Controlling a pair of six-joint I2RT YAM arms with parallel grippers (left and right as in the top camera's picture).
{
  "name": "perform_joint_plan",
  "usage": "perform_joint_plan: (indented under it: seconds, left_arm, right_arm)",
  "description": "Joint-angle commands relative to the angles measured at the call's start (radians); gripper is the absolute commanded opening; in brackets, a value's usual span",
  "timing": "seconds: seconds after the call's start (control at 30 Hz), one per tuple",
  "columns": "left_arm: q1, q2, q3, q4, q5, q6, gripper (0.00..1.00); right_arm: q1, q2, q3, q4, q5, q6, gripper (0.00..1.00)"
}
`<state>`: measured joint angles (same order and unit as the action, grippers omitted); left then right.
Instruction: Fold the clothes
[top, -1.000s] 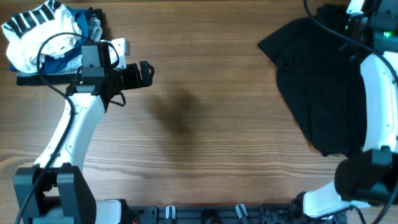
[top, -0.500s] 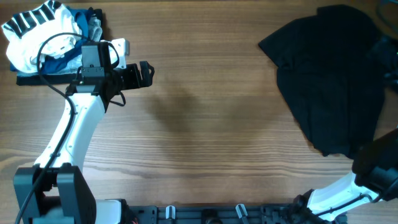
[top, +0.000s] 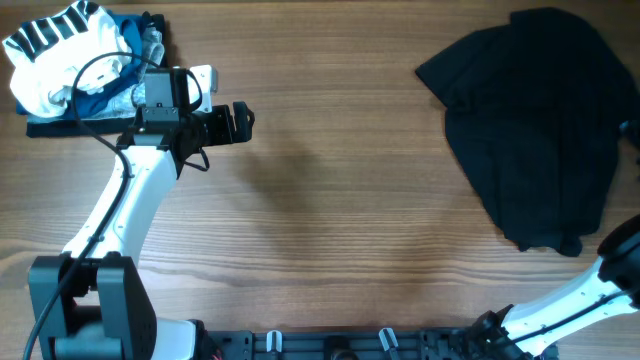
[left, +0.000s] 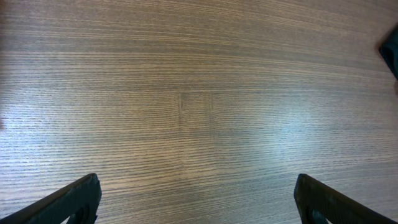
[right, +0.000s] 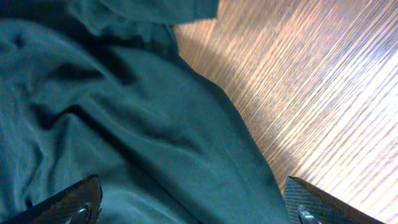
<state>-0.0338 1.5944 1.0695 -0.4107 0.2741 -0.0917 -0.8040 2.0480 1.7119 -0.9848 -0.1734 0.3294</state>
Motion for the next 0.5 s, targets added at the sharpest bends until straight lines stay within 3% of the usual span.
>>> perform_joint_plan:
  seconds: [0.0, 0.1, 0.23, 0.3, 0.47]
  left_arm:
    - [-0.004, 0.011, 0.018, 0.006, -0.013, 0.001, 1.00]
    - [-0.004, 0.011, 0.018, 0.009, -0.013, 0.001, 1.00]
    - [-0.004, 0.011, 0.018, 0.010, -0.013, 0.001, 1.00]
    - [-0.004, 0.011, 0.018, 0.010, -0.013, 0.001, 1.00]
    - [-0.004, 0.011, 0.018, 0.021, -0.013, 0.001, 1.00]
  right_arm:
    - [-0.019, 0.041, -0.002, -0.003, -0.052, 0.034, 0.91]
    - [-0.018, 0.041, -0.004, -0.003, -0.030, 0.040, 0.88]
    - [-0.016, 0.041, -0.004, -0.024, -0.045, -0.035, 0.52]
    - [-0.011, 0.041, -0.004, -0.050, -0.070, -0.031, 0.57]
    - [0.079, 0.013, -0.004, -0.103, 0.008, -0.064, 0.56]
